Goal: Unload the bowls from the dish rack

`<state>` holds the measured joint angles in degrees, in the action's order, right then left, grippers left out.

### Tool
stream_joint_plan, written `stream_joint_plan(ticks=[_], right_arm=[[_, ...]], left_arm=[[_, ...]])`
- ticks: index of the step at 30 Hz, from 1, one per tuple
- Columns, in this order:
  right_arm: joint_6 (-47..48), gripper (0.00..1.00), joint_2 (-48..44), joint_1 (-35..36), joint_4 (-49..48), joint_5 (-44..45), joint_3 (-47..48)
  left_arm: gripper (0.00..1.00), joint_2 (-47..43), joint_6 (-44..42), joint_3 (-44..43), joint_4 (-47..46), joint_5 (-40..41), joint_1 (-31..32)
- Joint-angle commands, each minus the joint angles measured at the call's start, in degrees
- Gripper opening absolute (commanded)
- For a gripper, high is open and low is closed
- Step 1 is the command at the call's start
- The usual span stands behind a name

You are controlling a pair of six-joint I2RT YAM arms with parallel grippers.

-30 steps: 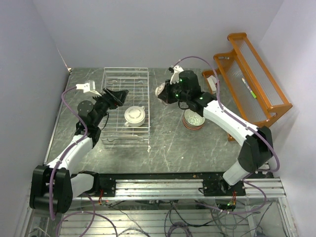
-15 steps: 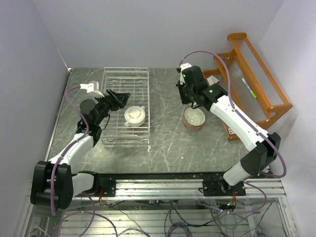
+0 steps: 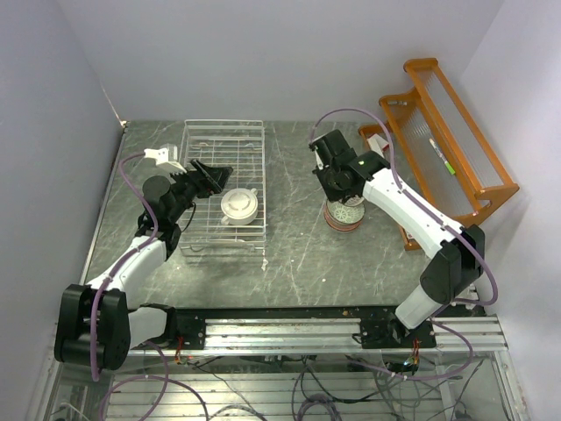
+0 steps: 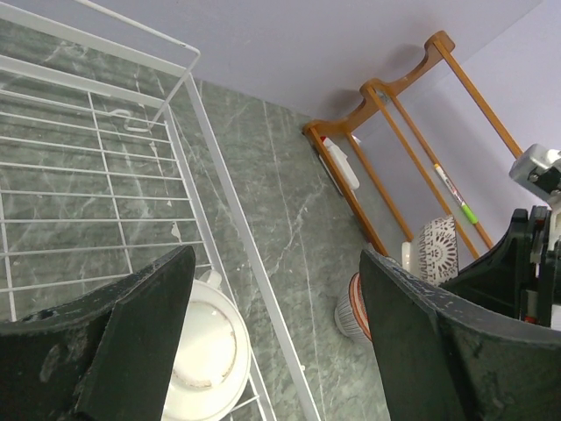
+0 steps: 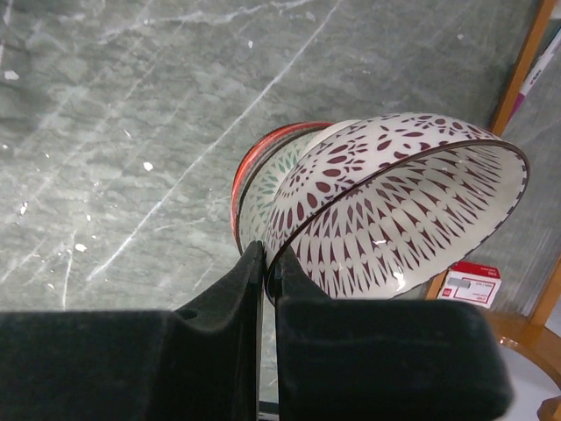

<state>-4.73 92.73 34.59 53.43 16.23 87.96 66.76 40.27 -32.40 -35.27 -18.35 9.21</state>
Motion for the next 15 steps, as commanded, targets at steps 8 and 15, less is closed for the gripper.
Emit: stream_joint_plan(ticks=[8, 15], right_arm=[[1.3, 0.00, 0.4, -0.1, -1.6, 0.4, -6.5], [1.7, 0.00, 0.3, -0.2, -2.6, -1.1, -9.0]], left_arm=[[0.86, 0.8, -1.0, -1.2, -1.7, -1.6, 0.3], [0.86, 1.2, -1.0, -1.0, -1.8, -1.7, 0.3]])
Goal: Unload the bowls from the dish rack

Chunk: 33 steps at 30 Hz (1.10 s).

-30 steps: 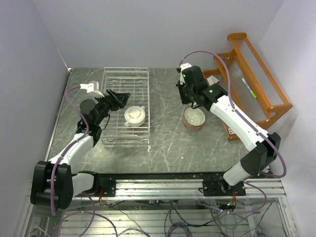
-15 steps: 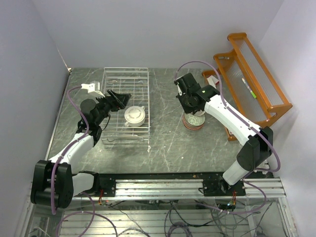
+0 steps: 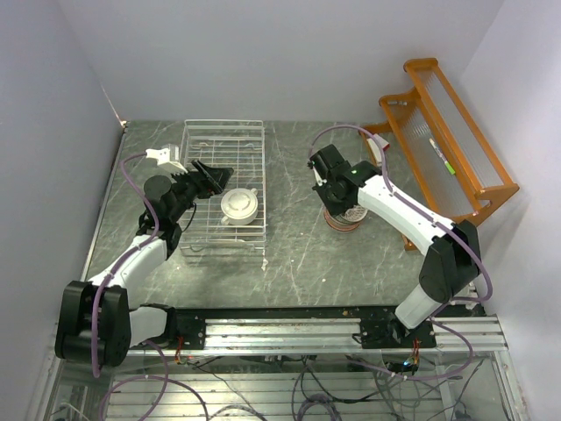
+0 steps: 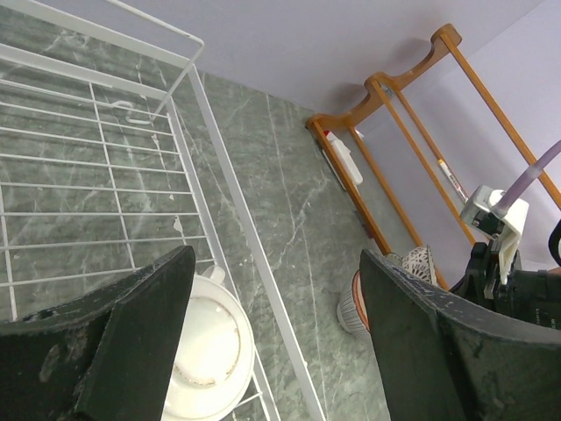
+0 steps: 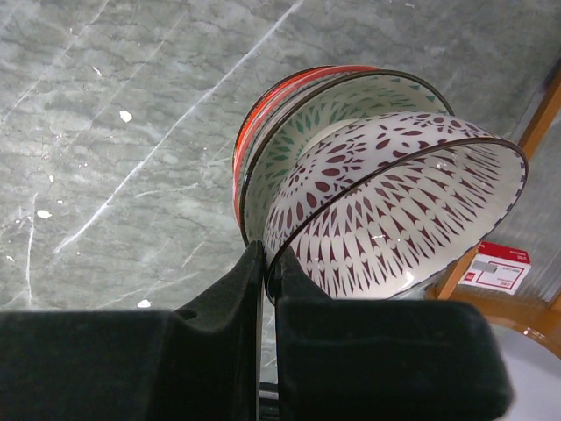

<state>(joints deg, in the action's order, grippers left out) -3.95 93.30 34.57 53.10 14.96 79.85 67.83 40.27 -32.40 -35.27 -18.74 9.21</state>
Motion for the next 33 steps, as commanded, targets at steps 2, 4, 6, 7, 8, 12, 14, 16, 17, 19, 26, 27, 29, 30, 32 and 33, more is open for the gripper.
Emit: stream_joint_plan(ticks=[2, 4, 6, 7, 8, 12, 14, 16, 17, 19, 26, 27, 29, 30, 32, 33], right_arm=[[1.0, 0.00, -0.1, -0.2, -2.4, 0.0, -1.6], [1.0, 0.00, -0.2, -0.1, -2.9, -0.5, -2.2], [0.8, 0.00, -0.3, -0.1, -3.3, -0.5, -2.5], [0.6, 0.00, -0.5, -0.1, -3.5, -0.1, -2.7], [0.5, 0.00, -0.5, -0.2, -3.7, 0.4, -2.8], [0.0, 0.08, -1.4, -0.1, -3.9, 1.5, -2.5], [-0.3, 0.18, -2.3, -0.1, -4.0, 2.2, -2.1], [-0.5, 0.26, -3.2, -0.1, -4.3, 2.9, -1.7], [-0.6, 0.29, -3.6, -0.1, -4.3, 3.3, -1.6], [-0.8, 0.32, -4.6, -0.1, -4.5, 4.1, -1.4], [-1.7, 0.33, -9.0, -0.1, -6.8, 5.2, -2.0], [-2.0, 0.33, -10.1, -0.1, -7.8, 5.4, -2.4], [-2.4, 0.33, -12.1, 0.0, -9.9, 5.3, -3.4], [-2.7, 0.33, -13.1, -0.1, -11.3, 5.0, -4.0], [-2.7, 0.34, -15.6, -0.1, -14.5, 3.9, -5.8], [-2.9, 0.35, -16.8, 0.0, -15.9, 3.3, -6.6]], left_arm=[[0.86, 0.2, -1.0, -1.0, -1.8, -1.2, 0.3], [0.86, 0.4, -1.0, -1.0, -1.8, -1.5, 0.3], [0.86, 0.5, -1.0, -1.1, -1.9, -1.6, 0.3], [0.86, 0.5, -1.0, -1.1, -1.9, -1.7, 0.3], [0.86, 0.5, -1.0, -1.2, -1.8, -1.7, 0.3], [0.86, 0.5, -1.0, -1.3, -1.6, -1.7, 0.3], [0.86, 0.5, -0.9, -1.3, -1.6, -1.7, 0.3], [0.86, 0.6, -0.8, -1.3, -1.7, -1.9, 0.3], [0.86, 0.7, -0.8, -1.4, -1.8, -1.9, 0.3], [0.86, 0.9, -0.7, -1.4, -1.9, -2.0, 0.3], [0.86, 1.2, -1.0, -1.4, -1.4, -1.6, 0.3], [0.86, 1.3, -1.3, -1.4, -1.1, -0.9, 0.4], [0.86, 1.3, -3.2, -2.1, 1.6, 1.7, 1.4], [0.86, 1.3, -5.1, -3.1, 3.9, 4.1, 2.5], [0.87, 1.6, -8.8, -5.1, 10.2, 8.9, 5.6], [0.87, 1.7, -10.5, -6.1, 12.6, 11.5, 7.2]])
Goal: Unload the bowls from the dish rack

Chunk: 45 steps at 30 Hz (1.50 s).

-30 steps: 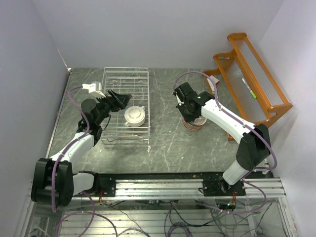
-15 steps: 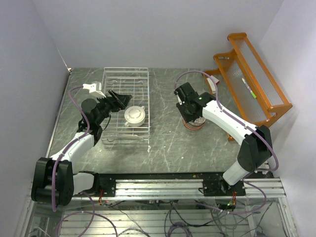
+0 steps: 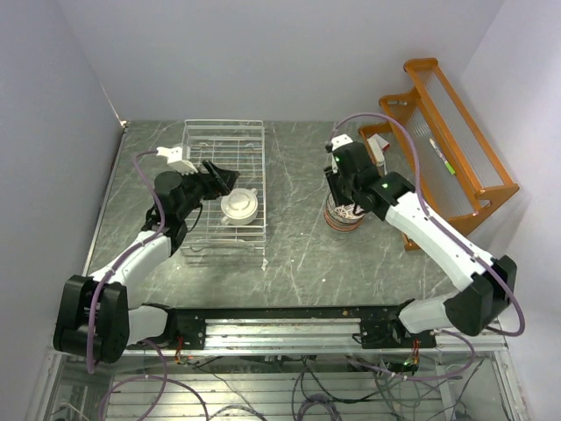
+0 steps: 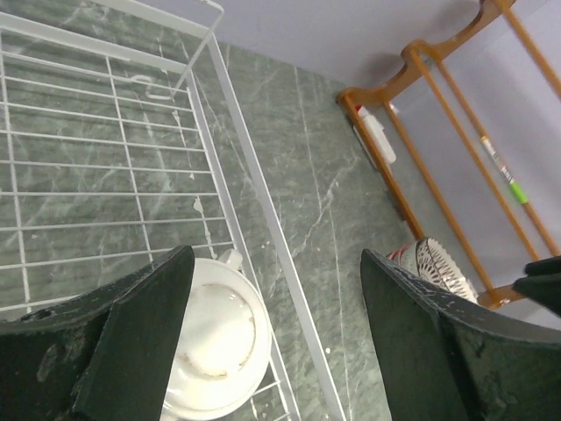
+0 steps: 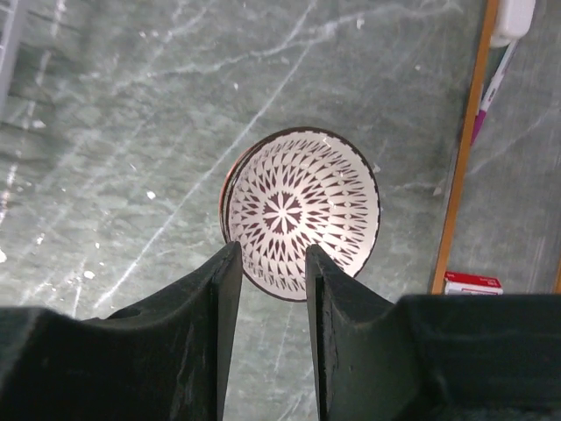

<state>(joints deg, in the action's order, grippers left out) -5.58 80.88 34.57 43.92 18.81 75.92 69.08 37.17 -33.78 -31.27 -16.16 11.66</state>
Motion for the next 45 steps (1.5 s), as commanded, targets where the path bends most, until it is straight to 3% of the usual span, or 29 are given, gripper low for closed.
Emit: stream_joint_plan(ticks=[1, 7, 11, 15, 21, 28, 37, 45], right_arm=[[-1.4, 0.37, -5.7, 0.0, -8.3, -1.2, -3.6], [-1.6, 0.58, -11.3, -0.1, -16.0, -9.1, -9.0], [-2.1, 0.68, -11.1, -0.1, -16.2, -10.3, -9.8], [-2.3, 0.70, -11.9, -0.1, -17.5, -11.7, -11.7], [-1.9, 0.70, -12.8, -0.1, -18.0, -12.3, -13.6], [-1.1, 0.70, -15.0, 0.0, -18.0, -11.6, -15.5], [-0.5, 0.70, -17.3, -0.1, -17.8, -10.6, -17.7], [-0.5, 0.69, -18.2, -0.1, -18.0, -11.0, -18.2]], left_arm=[[0.87, 0.7, -9.1, -5.6, 11.2, 12.2, 6.3], [0.94, 3.5, -17.8, -11.7, 23.9, 28.0, 13.1], [0.99, 6.4, -19.6, -14.9, 30.7, 31.8, 14.0], [0.99, 10.6, -19.6, -19.2, 39.3, 31.7, 14.0], [0.99, 15.9, -20.3, -21.7, 42.2, 29.6, 14.9], [0.99, 19.9, -19.8, -25.5, 45.9, 34.1, 20.1], [0.80, 20.7, -18.4, -26.7, 48.2, 36.0, 22.4], [0.41, 21.5, -17.1, -25.0, 48.0, 35.4, 22.7]])
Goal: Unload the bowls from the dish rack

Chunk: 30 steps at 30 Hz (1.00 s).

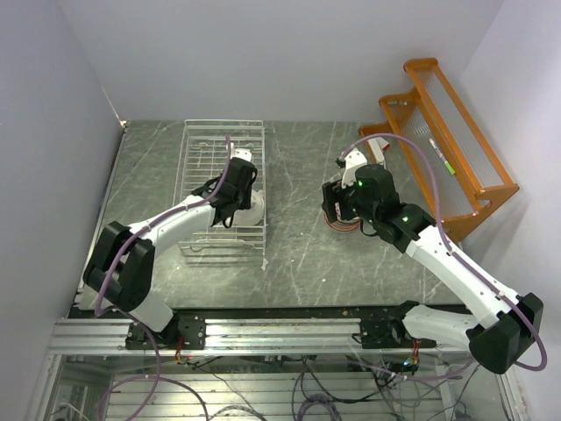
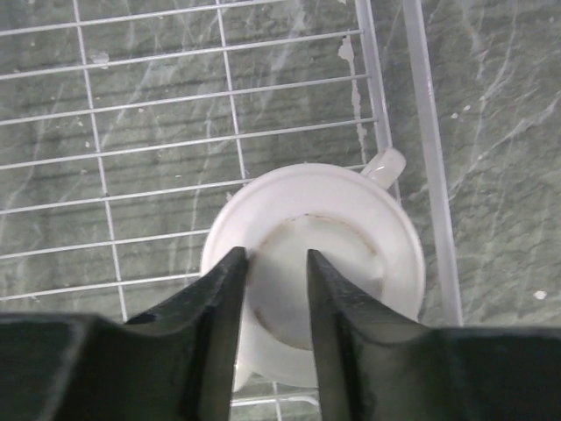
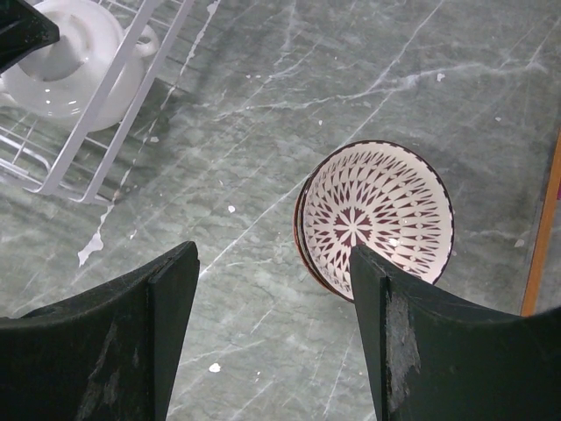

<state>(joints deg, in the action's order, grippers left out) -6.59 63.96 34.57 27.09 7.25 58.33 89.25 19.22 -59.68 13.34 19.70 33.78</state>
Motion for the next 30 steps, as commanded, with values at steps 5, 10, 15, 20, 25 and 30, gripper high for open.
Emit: stream_joint_plan(ticks=[5, 10, 15, 20, 25, 30], right_arm=[[0.4, 0.69, -1.0, -0.1, -1.2, 0.0, -0.6], [0.3, 0.69, -1.1, -0.1, -1.0, -0.2, -0.7], [0.3, 0.68, -1.2, -0.1, -1.0, -0.1, -0.7], [0.4, 0.68, -0.8, -0.1, -0.9, -0.1, -0.7], [0.4, 0.68, -0.6, -0.1, -1.4, -0.4, -0.6], [0.4, 0.68, -0.5, 0.0, -1.2, -0.3, -0.7]], left_arm=[[0.30, 0.9, 0.8, 0.6, 3.7, 0.4, 0.7], [0.29, 1.4, 0.0, -0.5, 4.9, 2.7, 0.6], [0.32, 3.0, -0.4, -0.8, 5.0, 3.0, -1.1], [0.50, -0.5, -1.1, 0.6, 5.3, 1.8, -2.2], [0.67, -6.6, -2.3, 1.1, 8.6, -1.0, -3.5], [0.53, -9.8, -3.5, 0.7, 13.9, -0.3, -3.8]])
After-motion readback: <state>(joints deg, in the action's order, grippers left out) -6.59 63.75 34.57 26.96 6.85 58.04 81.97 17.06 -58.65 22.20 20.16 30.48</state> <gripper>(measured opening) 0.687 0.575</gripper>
